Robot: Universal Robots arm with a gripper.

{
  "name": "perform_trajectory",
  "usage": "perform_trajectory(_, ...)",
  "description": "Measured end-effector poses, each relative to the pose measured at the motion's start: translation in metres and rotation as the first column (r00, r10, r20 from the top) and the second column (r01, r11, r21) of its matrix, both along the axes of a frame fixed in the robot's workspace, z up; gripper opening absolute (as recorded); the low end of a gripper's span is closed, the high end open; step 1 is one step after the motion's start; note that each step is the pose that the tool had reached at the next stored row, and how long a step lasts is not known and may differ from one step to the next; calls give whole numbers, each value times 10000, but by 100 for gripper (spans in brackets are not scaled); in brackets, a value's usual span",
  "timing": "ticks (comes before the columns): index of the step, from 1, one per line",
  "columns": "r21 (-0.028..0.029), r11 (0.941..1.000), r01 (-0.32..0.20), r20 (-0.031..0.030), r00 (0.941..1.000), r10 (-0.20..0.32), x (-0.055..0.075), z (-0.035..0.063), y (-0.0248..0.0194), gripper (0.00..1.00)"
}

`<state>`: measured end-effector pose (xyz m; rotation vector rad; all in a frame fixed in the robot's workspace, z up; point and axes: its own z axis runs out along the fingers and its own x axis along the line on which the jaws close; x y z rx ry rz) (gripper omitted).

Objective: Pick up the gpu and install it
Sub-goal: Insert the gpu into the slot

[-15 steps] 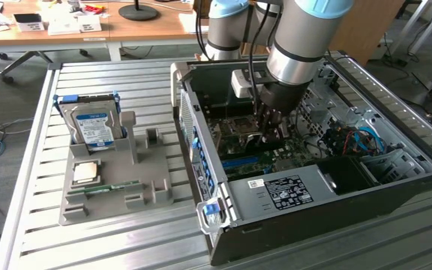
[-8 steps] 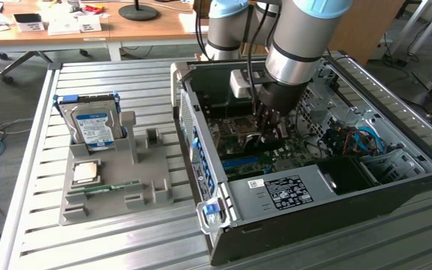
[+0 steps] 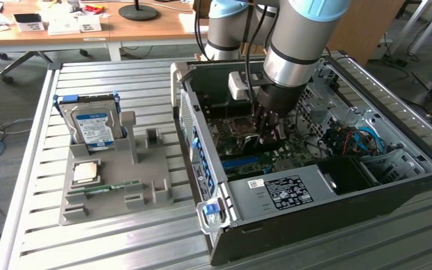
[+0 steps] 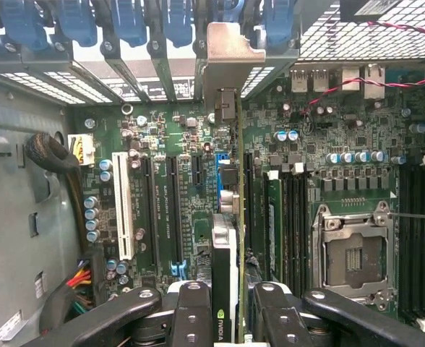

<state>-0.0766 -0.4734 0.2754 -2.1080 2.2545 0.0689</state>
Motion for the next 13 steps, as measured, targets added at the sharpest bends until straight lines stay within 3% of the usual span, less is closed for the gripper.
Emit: perform_trajectory(13, 5, 10000, 0, 0, 10000, 0, -33, -29, 3, 27)
